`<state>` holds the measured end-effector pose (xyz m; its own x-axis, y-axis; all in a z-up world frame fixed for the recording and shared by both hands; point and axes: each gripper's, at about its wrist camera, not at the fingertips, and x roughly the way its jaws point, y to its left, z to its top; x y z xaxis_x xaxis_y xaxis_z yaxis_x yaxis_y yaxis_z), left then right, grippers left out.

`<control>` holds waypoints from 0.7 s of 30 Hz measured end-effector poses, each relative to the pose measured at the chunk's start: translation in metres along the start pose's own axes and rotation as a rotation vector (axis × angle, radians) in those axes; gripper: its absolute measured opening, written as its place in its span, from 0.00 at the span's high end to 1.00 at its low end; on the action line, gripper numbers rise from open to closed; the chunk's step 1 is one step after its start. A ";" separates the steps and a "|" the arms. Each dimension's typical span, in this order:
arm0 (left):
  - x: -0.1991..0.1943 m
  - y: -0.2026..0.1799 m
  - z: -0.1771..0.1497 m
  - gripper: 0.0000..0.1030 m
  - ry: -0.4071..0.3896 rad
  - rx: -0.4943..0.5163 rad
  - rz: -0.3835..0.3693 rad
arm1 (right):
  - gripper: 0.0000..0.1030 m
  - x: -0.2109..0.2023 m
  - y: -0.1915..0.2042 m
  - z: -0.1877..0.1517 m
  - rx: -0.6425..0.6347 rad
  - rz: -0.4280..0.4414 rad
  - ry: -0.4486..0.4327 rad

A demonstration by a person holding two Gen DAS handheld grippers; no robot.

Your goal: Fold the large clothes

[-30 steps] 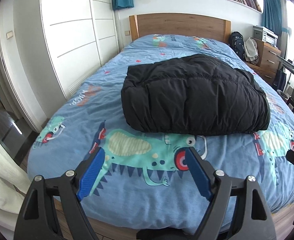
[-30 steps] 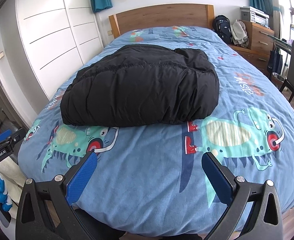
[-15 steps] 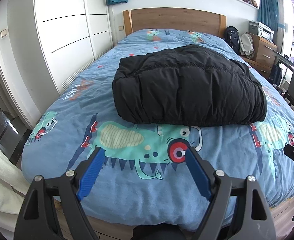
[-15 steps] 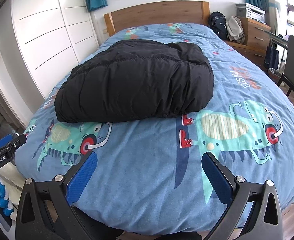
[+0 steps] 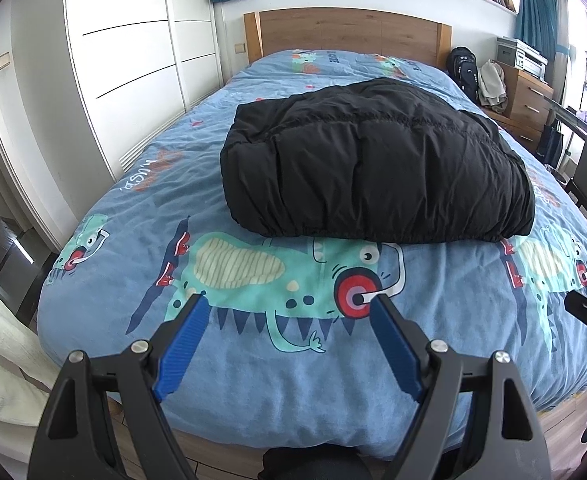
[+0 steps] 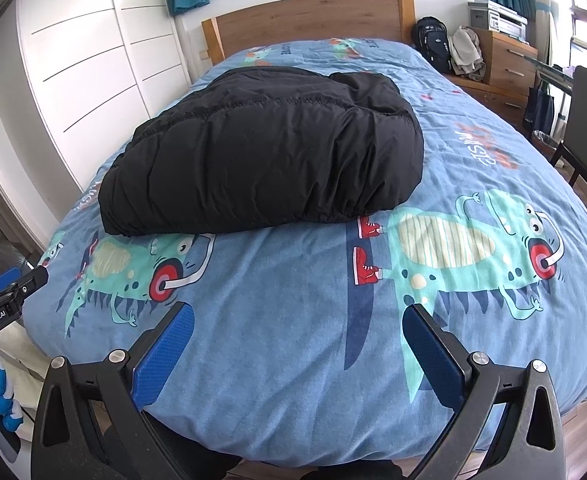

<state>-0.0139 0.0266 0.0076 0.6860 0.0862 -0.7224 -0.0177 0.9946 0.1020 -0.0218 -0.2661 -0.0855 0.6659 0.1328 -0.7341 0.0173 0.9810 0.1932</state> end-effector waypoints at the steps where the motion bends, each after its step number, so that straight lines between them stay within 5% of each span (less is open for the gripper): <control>1: 0.000 0.000 0.000 0.20 0.001 -0.001 -0.001 | 0.01 0.000 0.000 0.000 0.000 -0.001 0.000; 21: 0.008 0.005 -0.006 0.20 0.019 -0.013 -0.023 | 0.01 0.001 0.000 -0.004 -0.002 -0.027 0.007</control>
<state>-0.0132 0.0323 -0.0018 0.6727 0.0638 -0.7371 -0.0113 0.9970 0.0760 -0.0235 -0.2658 -0.0890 0.6597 0.1072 -0.7438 0.0340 0.9845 0.1720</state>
